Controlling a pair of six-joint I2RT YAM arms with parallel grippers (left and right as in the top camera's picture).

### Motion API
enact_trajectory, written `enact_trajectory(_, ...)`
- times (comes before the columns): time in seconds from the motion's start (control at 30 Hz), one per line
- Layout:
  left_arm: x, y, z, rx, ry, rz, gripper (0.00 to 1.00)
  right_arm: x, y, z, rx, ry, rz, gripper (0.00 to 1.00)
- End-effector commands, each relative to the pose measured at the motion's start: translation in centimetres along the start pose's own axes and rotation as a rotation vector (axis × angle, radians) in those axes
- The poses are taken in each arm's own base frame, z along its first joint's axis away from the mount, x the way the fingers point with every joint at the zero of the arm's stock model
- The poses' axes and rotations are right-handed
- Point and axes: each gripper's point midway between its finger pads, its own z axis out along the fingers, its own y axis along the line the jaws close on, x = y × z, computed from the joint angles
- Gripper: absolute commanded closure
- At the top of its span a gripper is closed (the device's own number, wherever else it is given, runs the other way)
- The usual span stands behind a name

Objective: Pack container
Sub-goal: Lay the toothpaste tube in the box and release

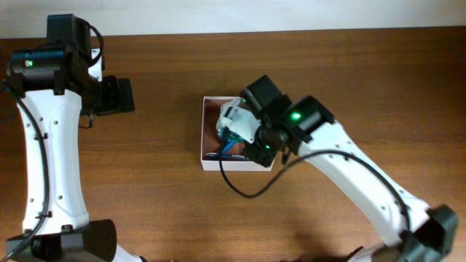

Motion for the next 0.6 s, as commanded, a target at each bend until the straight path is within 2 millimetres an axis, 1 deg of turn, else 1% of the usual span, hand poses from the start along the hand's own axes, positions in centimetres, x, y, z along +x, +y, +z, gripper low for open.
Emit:
enact_trajectory(0.0, -0.1, -0.1, -0.8, 0.01, -0.026, -0.011, 0.01, -0.2, -0.8, 2.8, -0.018, 0.031, -0.207, 0.96)
enact_trajectory(0.1, -0.1, -0.1, -0.8, 0.01, -0.026, -0.011, 0.0, 0.0, -0.9, 4.6, -0.041, 0.057, -0.288, 0.96)
enact_trajectory(0.13, -0.1, -0.1, -0.8, 0.01, -0.026, -0.011, 0.0, 0.4, -0.8, 5.9, -0.064, 0.085, -0.329, 0.96)
enact_trajectory(0.17, -0.1, -0.1, -0.8, 0.01, -0.026, -0.011, 0.0, 0.5, -0.8, 6.4, -0.073, 0.096, -0.336, 0.95)
enact_trajectory(0.2, -0.1, -0.1, -0.8, 0.01, -0.026, -0.011, 0.0, 0.7, -0.8, 7.1, -0.083, 0.11, -0.334, 0.89)
enact_trajectory(0.27, -0.1, -0.1, -0.8, 0.01, -0.026, -0.011, 0.0, 1.1, -1.1, 7.8, -0.082, 0.132, -0.347, 0.67)
enact_trajectory(0.3, -0.1, -0.1, -0.8, 0.01, -0.026, -0.011, 0.01, 1.2, -1.4, 8.0, -0.07, 0.145, -0.347, 0.64)
enact_trajectory(0.37, -0.1, -0.1, -0.8, 0.01, -0.026, -0.011, 0.0, 1.4, -2.1, 8.0, -0.03, 0.164, -0.351, 0.58)
enact_trajectory(0.47, -0.1, -0.1, -0.8, 0.01, -0.026, -0.011, 0.0, 1.0, -3.3, 7.1, 0.04, 0.17, -0.321, 0.51)
enact_trajectory(0.5, -0.1, -0.1, -0.8, 0.01, -0.026, -0.011, 0.01, 0.7, -3.7, 6.5, 0.065, 0.165, -0.284, 0.36)
enact_trajectory(0.53, -0.1, -0.1, -0.8, 0.01, -0.026, -0.011, 0.0, 0.2, -4.1, 5.7, 0.095, 0.15, -0.218, 0.28)
enact_trajectory(0.57, -0.1, -0.1, -0.8, 0.01, -0.026, -0.011, 0.0, -0.2, -4.2, 5.0, 0.103, 0.136, -0.182, 0.28)
